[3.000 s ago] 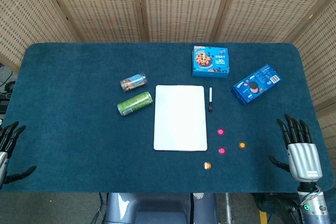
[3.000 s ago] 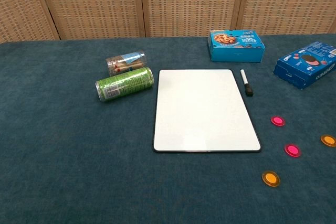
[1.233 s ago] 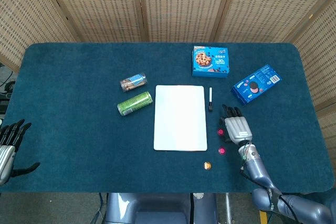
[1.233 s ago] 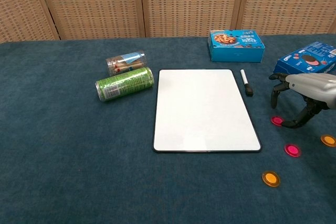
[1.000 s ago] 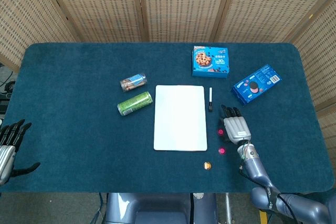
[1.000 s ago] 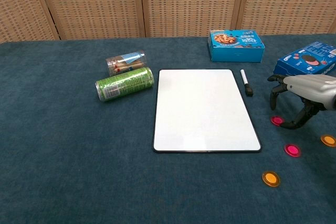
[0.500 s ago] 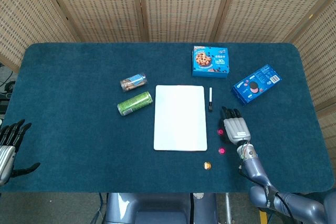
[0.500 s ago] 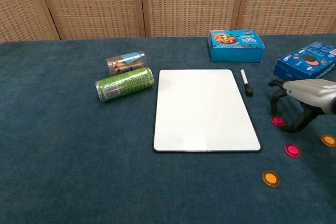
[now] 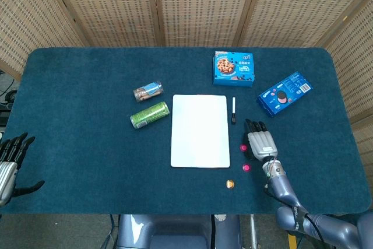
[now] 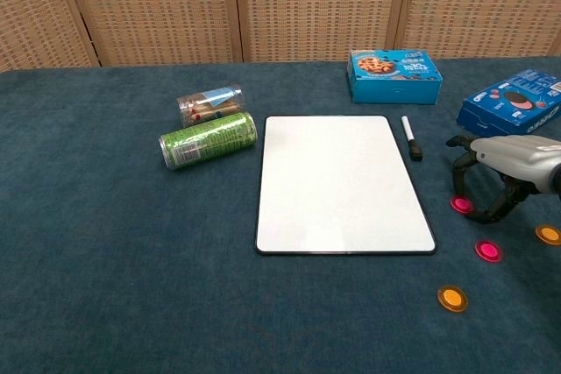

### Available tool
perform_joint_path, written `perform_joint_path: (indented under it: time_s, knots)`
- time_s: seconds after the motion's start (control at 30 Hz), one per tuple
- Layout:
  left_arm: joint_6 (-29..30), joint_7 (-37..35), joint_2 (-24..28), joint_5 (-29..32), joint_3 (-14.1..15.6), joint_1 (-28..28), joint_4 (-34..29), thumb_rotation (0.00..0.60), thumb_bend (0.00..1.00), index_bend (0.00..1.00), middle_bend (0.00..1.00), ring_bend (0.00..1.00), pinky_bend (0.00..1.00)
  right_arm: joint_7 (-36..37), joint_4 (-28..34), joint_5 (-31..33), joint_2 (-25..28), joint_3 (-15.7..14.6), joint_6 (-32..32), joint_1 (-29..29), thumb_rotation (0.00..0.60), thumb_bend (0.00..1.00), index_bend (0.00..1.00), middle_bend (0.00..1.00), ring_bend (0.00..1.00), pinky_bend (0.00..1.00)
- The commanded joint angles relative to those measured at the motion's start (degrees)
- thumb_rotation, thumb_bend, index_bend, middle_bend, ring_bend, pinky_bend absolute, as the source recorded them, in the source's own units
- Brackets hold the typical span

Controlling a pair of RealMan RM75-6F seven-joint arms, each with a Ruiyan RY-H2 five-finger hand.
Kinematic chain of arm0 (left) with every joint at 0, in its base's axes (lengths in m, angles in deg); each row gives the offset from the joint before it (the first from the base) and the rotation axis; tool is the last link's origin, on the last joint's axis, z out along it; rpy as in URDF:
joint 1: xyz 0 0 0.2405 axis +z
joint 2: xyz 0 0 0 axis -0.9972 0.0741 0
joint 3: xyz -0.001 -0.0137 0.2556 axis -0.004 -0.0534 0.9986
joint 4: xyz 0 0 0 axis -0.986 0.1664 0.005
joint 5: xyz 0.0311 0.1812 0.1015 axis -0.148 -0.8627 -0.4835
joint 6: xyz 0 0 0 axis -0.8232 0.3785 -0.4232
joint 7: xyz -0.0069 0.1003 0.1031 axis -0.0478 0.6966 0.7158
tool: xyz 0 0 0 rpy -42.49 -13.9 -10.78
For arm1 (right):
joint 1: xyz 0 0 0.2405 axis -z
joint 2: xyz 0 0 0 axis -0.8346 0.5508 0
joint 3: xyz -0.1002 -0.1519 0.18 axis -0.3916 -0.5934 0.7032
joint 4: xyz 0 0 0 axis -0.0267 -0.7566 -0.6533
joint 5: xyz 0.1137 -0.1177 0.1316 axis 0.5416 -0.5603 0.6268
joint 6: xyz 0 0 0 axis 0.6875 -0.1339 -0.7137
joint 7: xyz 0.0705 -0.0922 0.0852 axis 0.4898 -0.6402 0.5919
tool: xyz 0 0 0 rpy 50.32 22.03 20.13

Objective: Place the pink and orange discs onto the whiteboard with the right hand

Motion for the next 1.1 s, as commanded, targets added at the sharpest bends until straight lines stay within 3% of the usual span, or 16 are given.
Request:
perform_joint_path:
  time_s: [0.03,0.37,0.7,0.9,1.1]
  knots:
    - [0.0,-0.1,0.0,0.0,0.0,0.0,0.0,0.6,0.0,0.0,0.0,0.0,0.0,0.3,0.2,0.1,0.1,0.2,0.0,-0.1,0.6,0.36,0.49,0.0,0.0,0.0]
    - [-0.2,-0.4,0.2,0.0,0.0,-0.1,0.0,0.6,0.0,0.0,0.0,0.0,0.0,1.4,5.7,2.2,1.8,3.6,0.2,-1.8,0.6,0.36,0.49,0.0,0.0,0.0]
    - [-0.7,-1.6,0.7,0.1,0.1,-0.3,0.1,0.6,0.0,0.0,0.0,0.0,0.0,-8.9,9.8,9.8,-2.1,7.8,-0.6,-10.1,0.6,0.36,0.49,0.0,0.0,0.0]
    - [-1.7,-2.8,1.1,0.0,0.2,-0.8,0.5,0.6,0.0,0.0,0.0,0.0,0.0,-17.5,7.2,16.8,-8.0,9.0,-1.9,-17.2,0.6,0.38,0.49,0.0,0.0,0.0]
    - [-2.7,-3.9,1.5,0.8,0.0,-1.3,0.8,0.6,0.0,0.0,0.0,0.0,0.0,-19.7,3.0,20.8,-12.7,10.0,-2.3,-21.1,0.6,0.39,0.49,0.0,0.0,0.0]
